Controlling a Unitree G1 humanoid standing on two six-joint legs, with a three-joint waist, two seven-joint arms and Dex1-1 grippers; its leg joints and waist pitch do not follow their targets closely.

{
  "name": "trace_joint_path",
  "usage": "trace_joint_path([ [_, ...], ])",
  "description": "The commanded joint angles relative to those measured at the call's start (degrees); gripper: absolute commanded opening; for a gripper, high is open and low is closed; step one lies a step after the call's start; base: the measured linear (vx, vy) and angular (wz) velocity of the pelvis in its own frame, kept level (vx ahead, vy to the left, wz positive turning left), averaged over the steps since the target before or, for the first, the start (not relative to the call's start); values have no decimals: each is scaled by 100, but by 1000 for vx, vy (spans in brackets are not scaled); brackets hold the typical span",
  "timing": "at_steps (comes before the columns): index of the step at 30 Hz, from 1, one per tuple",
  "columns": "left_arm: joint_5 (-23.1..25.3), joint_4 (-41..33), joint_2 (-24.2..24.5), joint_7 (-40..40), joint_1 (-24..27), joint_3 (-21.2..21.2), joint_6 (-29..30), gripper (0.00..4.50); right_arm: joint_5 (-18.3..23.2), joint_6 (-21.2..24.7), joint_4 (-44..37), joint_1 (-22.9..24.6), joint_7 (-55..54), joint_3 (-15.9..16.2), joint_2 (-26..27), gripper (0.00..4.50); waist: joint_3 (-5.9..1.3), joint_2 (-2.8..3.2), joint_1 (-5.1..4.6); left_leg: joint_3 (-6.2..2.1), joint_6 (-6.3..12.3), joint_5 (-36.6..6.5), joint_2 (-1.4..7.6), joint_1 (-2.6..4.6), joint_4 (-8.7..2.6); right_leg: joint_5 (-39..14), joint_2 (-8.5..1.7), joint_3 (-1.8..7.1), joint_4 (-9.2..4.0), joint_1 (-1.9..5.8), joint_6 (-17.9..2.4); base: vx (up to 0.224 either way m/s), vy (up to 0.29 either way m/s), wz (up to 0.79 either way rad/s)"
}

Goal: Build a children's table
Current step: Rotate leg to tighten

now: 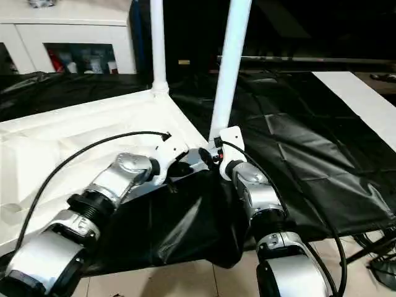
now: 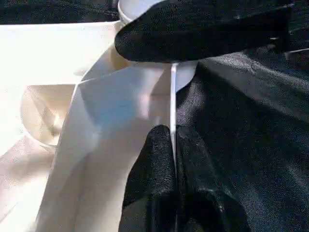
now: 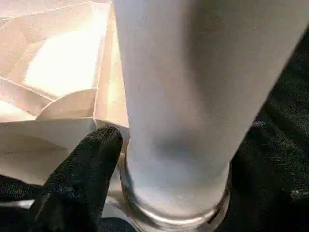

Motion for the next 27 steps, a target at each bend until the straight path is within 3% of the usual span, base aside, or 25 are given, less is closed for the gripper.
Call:
trace_joint_path([
  [1, 66, 74, 39, -54, 31, -71, -247, 0, 116, 2, -44, 57, 509, 228, 93, 387, -279, -41, 15, -114, 135, -2007, 138, 76, -408, -2760, -344, 226, -551, 157, -665, 0, 0, 0],
  [2, 67, 48, 111, -181, 60, -98, -293, 0, 152, -16, -136, 76, 699, 229, -3, 411, -282, -56, 28, -114, 164, -1967, 138, 72, -406, -2717, -345, 224, -546, 168, -669, 0, 0, 0],
  [4, 72, 31, 180, -293, 85, -114, -299, 0, 163, -37, -217, 93, 893, 240, -110, 411, -299, -52, 46, -94, 207, -1740, 154, 54, -399, -2348, -341, 249, -495, 174, -787, 0, 0, 0],
  [5, 31, -144, 393, -763, 212, -191, -471, 0, 200, 21, -557, 256, 1579, 398, -468, 411, -295, -30, 44, -93, 214, -1727, 154, 49, -402, -2308, -337, 249, -488, 176, -821, 0, 0, 0],
  [6, -11, -250, 503, -1047, 288, -234, -613, 0, 209, 25, -728, 353, 1919, 489, -655, 411, -299, -43, 87, -100, 273, -1683, 165, 31, -401, -2229, -335, 241, -493, 226, -799, 0, 0, 0],
  [7, -11, -250, 503, -1047, 288, -234, -613, 0, 209, 25, -728, 353, 1919, 489, -655, 411, -306, -49, 87, -86, 298, -1634, 172, 20, -390, -2085, -331, 261, -460, 219, -830, 0, 0, 0],
  [8, -58, -369, 623, -1366, 373, -282, -775, 0, 213, 20, -909, 459, 2299, 583, -860, 411, -311, -44, 107, -89, 312, -1594, 174, 39, -391, -1967, -326, 257, -447, 214, -887, 0, 0, 0],
  [9, -143, -526, 758, -1731, 467, -318, -856, 0, 214, 8, -1112, 592, 2686, 691, -1098, 411, -320, 4, 95, -78, 334, -1520, 163, 18, -378, -1833, -339, 271, -416, 213, -974, 0, 0, 0],
  [12, -325, -780, 922, -2239, 589, -338, -801, 0, 231, 27, -1334, 760, 3125, 772, -1377, 411, -348, -5, 134, -58, 381, -1168, 186, 16, -357, -1166, -324, 277, -326, 245, -1221, 0, 0, 0],
  [14, -414, -966, 1046, -2548, 637, -377, -709, 0, 305, 72, -1499, 880, 3429, 776, -1528, 411, -356, 49, 172, -45, 418, -1008, 202, 34, -350, -733, -302, 281, -270, 245, -1387, 0, 0, 0],
  [16, -436, -1020, 1091, -2665, 645, -384, -684, 0, 351, 75, -1566, 930, 3582, 748, -1561, 411, -368, 45, 211, -26, 484, -863, 204, 34, -333, -404, -297, 277, -222, 261, -1505, 0, 0, 0],
  [20, -450, -1071, 1132, -2789, 670, -371, -700, 0, 476, 165, -1703, 980, 3746, 761, -1599, 411, -350, 42, 259, -18, 426, -1022, 208, 49, -341, -676, -315, 281, -254, 259, -1480, 0, 0, 0],
  [26, -457, -1156, 1178, -2853, 727, -334, -650, 0, 585, 196, -1759, 996, 3925, 750, -1544, 396, -327, 42, 271, -38, 216, -1357, 198, 62, -373, -1403, -330, 283, -342, 243, -1219, 0, 0, 0],
  [27, -455, -1165, 1179, -2870, 733, -326, -636, 0, 586, 208, -1768, 1001, 3943, 738, -1538, 367, -332, 44, 271, -41, 204, -1338, 199, 63, -375, -1395, -327, 282, -337, 243, -1206, 0, 0, 0],
])
